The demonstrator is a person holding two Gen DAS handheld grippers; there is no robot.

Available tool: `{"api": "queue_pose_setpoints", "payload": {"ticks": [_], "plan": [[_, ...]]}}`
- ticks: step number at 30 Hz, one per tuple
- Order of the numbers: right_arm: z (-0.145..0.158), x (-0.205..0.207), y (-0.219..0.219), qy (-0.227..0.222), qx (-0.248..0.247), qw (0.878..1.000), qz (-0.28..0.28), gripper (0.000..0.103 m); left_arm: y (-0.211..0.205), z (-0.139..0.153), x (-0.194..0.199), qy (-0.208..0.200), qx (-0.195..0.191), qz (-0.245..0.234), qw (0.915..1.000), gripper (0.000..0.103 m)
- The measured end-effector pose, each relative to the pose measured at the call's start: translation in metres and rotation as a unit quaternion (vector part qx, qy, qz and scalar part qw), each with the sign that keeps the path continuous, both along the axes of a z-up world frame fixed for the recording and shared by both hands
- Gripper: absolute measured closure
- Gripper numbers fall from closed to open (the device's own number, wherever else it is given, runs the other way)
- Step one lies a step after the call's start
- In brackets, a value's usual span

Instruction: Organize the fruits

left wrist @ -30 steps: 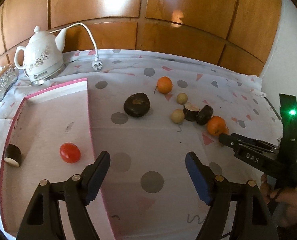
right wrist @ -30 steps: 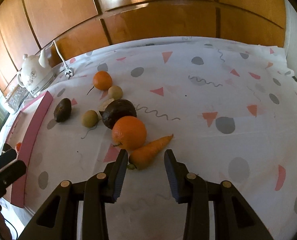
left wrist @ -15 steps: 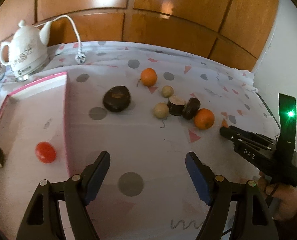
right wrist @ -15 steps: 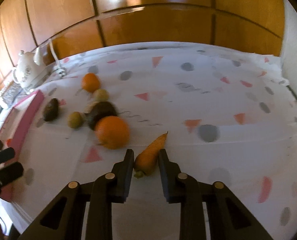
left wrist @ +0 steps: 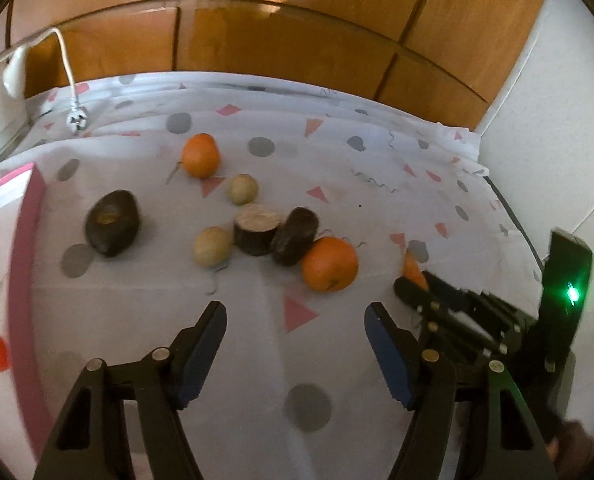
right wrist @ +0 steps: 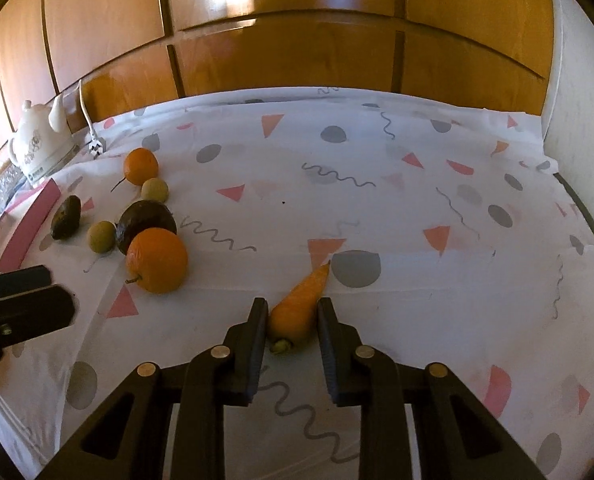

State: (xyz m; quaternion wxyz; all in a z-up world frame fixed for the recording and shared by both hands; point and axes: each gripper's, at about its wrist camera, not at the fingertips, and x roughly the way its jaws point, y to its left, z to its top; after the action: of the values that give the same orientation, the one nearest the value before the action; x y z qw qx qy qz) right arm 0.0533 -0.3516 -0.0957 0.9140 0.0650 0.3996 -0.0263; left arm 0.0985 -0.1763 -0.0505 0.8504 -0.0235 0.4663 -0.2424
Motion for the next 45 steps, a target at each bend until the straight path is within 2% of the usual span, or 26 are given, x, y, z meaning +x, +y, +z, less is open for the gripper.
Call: {"api": "queue_pose_setpoints", "payload": {"ticks": [11,14,18,19,25,29,35,39,42,45], "plan": [[-0.002,0.000,-0.005,-0.009,0.021,1.000,-0.005,0.078,-0.030,-0.019,0.029,0.057,-0.009,0.063,0.9964,0.034],[-0.002,0.000,-0.005,-0.009,0.024,1.000,-0.005,0.078,-0.036,-0.021,0.034,0.053,-0.005,0.078,0.9956,0.035],[-0.002,-0.001,-0.005,-0.009,0.024,1.000,-0.005,0.078,-0.040,-0.023,0.035,0.046,-0.011,0.071,0.9964,0.051],[-0.002,-0.001,-0.005,-0.009,0.024,1.000,-0.005,0.078,-0.040,-0.023,0.034,0.044,-0.011,0.063,0.9969,0.066],[-0.002,-0.001,-0.006,-0.007,0.026,1.000,-0.005,0.078,-0.022,-0.018,0.010,0.018,-0.001,0.010,0.9998,0.065],[-0.002,0.000,-0.006,-0.005,0.028,1.000,-0.005,0.078,0.006,-0.017,-0.014,-0.019,0.022,-0.015,0.9995,0.065],[-0.002,-0.001,-0.003,-0.003,0.021,1.000,-0.006,0.078,0.039,-0.021,-0.026,-0.053,0.027,0.019,0.9980,0.064],[-0.002,0.000,-0.001,-0.001,0.012,1.000,-0.007,0.078,0.034,-0.028,-0.018,-0.049,0.034,0.025,0.9979,0.061],[-0.002,-0.001,0.000,-0.001,0.009,1.000,-0.008,0.078,0.023,-0.032,-0.014,-0.065,0.053,0.030,0.9960,0.061],[-0.002,0.000,0.000,0.000,0.009,1.000,-0.008,0.078,0.025,-0.034,-0.014,-0.071,0.051,0.031,0.9957,0.063]]}}
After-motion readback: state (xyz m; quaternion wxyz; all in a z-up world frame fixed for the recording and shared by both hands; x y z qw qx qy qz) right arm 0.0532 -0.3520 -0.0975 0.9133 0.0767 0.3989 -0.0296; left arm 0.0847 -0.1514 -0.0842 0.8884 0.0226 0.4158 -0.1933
